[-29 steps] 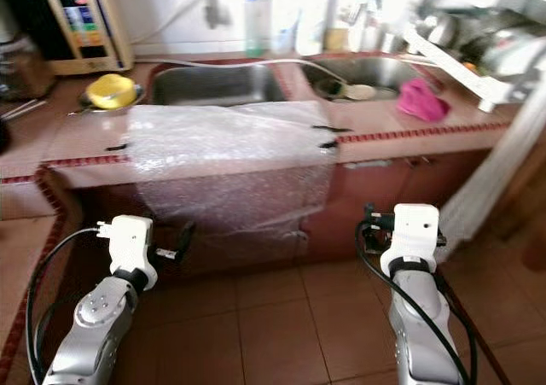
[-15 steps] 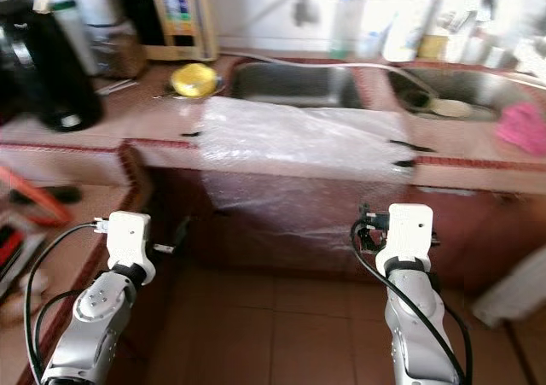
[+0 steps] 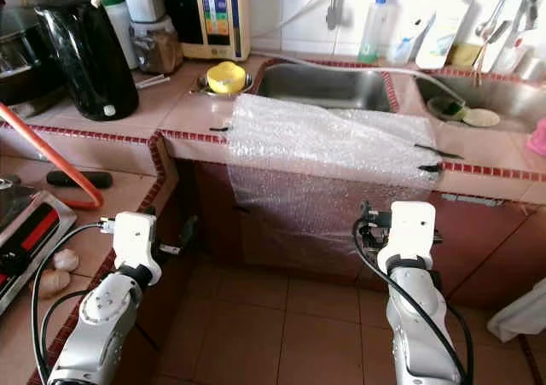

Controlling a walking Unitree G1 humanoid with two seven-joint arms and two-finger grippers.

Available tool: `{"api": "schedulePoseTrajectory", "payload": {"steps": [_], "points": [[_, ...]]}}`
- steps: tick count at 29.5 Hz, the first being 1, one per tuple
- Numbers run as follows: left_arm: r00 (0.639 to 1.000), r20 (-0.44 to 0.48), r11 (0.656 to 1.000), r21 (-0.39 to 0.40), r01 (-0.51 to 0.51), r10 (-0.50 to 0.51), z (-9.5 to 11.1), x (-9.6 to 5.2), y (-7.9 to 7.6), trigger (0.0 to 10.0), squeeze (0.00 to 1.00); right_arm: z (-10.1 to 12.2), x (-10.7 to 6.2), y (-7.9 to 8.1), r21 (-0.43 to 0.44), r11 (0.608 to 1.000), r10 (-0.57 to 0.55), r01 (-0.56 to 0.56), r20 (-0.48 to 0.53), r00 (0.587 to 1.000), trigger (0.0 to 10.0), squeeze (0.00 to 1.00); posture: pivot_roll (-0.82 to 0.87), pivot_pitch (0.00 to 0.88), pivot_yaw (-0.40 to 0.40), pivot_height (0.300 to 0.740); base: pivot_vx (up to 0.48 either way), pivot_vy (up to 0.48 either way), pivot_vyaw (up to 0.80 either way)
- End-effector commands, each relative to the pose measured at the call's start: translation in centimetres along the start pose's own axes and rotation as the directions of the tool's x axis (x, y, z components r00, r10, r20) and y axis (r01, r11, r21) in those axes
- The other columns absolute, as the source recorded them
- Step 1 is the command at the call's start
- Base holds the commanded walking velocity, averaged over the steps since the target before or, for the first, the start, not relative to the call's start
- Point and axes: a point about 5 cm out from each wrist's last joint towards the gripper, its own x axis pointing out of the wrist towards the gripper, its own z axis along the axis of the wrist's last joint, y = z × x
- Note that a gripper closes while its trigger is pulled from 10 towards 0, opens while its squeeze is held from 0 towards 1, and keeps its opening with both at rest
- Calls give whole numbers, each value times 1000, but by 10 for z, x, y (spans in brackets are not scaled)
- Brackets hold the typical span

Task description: Kitchen organization

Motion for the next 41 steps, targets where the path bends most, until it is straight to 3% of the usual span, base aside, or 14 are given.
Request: {"api": "schedulePoseTrajectory", "payload": {"steps": [1,25,32,41], "points": [[999,46,1000,12,-7,6,11,3,2,10000,0,10,2,0,-5,1000,-1,1,45,999,10000,0,6,0,-16,740,0,0,0],[999,50,1000,1,12,-12,10,8,-5,10000,0,6,3,2,8,1000,0,0,31,1000,10000,0,-31,0,-5,740,0,0,0],[999,45,1000,-2,5,-4,9,8,-4,10000,0,6,3,3,15,1000,2,-2,27,1000,10000,0,-27,0,-7,740,0,0,-716],[999,46,1000,-7,3,-2,9,8,-3,10000,0,5,2,5,15,1000,7,-8,26,1000,10000,0,-28,0,-6,740,0,0,0]]}}
